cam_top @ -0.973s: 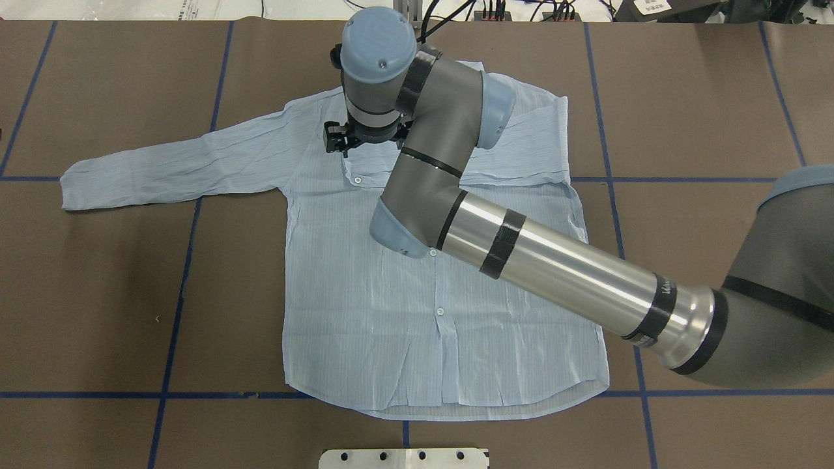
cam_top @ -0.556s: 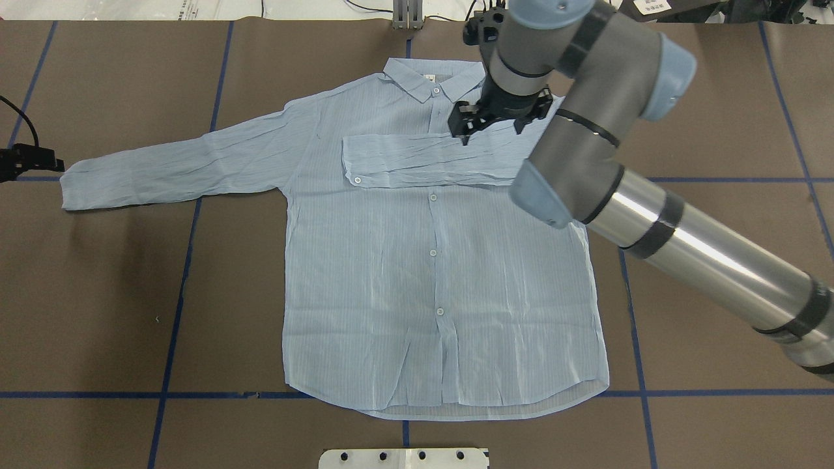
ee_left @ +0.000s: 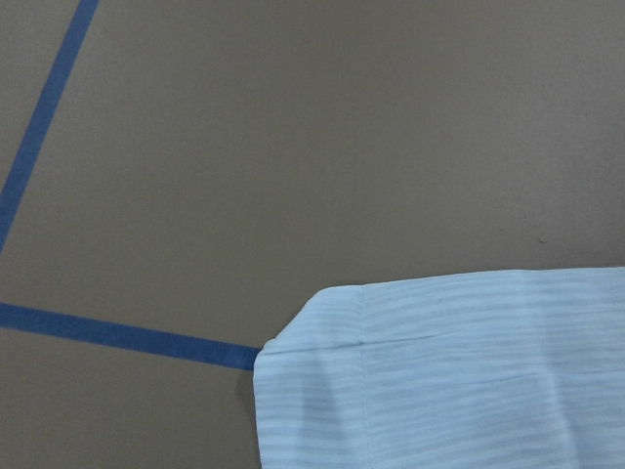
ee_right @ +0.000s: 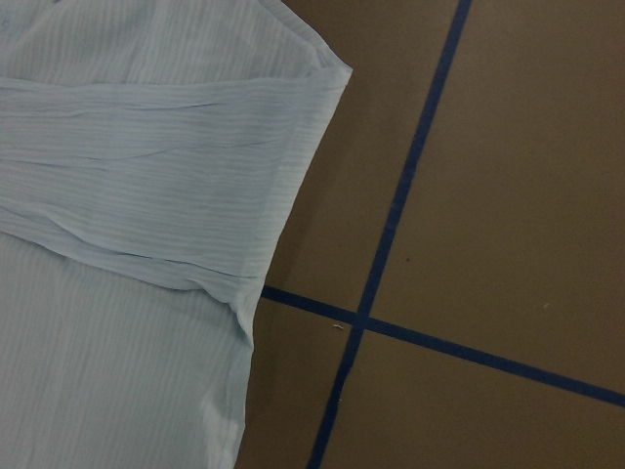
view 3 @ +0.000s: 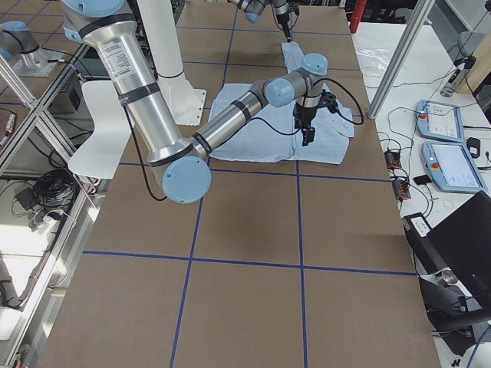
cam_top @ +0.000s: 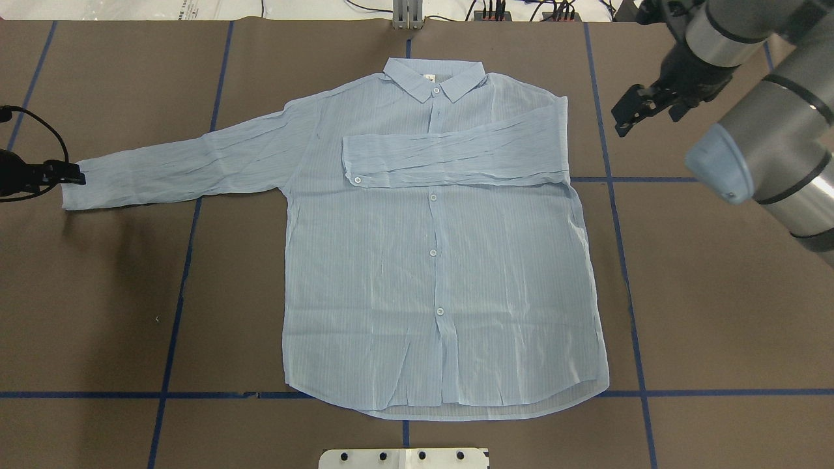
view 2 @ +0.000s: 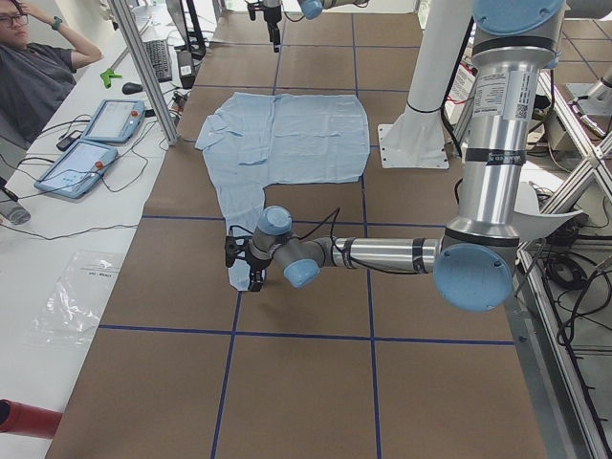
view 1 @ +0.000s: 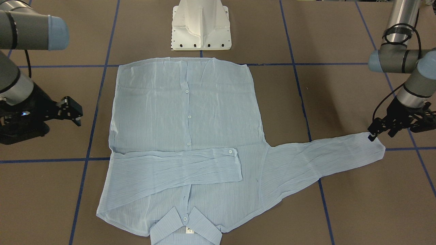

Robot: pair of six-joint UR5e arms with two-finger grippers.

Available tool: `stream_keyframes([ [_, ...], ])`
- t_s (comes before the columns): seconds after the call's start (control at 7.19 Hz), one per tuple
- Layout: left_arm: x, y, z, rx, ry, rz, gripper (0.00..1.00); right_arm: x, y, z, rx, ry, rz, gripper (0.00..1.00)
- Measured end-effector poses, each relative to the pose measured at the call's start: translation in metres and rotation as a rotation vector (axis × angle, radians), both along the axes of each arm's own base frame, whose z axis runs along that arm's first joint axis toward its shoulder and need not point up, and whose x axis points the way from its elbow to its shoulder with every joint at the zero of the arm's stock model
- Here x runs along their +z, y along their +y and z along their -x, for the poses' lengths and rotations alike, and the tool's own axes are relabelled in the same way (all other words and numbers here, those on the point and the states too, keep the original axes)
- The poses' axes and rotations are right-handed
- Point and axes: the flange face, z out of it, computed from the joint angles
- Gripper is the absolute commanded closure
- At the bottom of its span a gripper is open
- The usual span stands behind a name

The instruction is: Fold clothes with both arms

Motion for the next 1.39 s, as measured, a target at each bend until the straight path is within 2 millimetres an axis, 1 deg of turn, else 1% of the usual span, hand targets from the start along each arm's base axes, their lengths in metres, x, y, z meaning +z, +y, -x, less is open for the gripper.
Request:
stream_keyframes([
  [0.14,0.003,-0.005,-0.004,0.018,-0.017,-0.016,0.18,0.019,0.003,-0.023,-0.001,0.002,0.006,0.0],
  [0.28,0.006,-0.011,-0.006,0.033,-0.039,-0.036,0.19,0.032,0.005,-0.036,0.0,0.007,0.013,0.0],
  [0.42,0.009,-0.015,-0.007,0.036,-0.06,-0.052,0.21,0.041,0.006,-0.043,0.003,0.01,0.023,0.0],
  [0.7,0.015,-0.018,-0.007,0.05,-0.088,-0.071,0.33,0.047,0.008,-0.048,0.005,0.007,0.033,0.0],
  [0.97,0.019,-0.02,-0.008,0.056,-0.097,-0.073,0.46,0.047,0.009,-0.049,0.005,0.007,0.035,0.0],
  [1.39,0.02,-0.023,-0.01,0.057,-0.099,-0.07,0.68,0.046,0.009,-0.049,0.006,0.006,0.032,0.0],
])
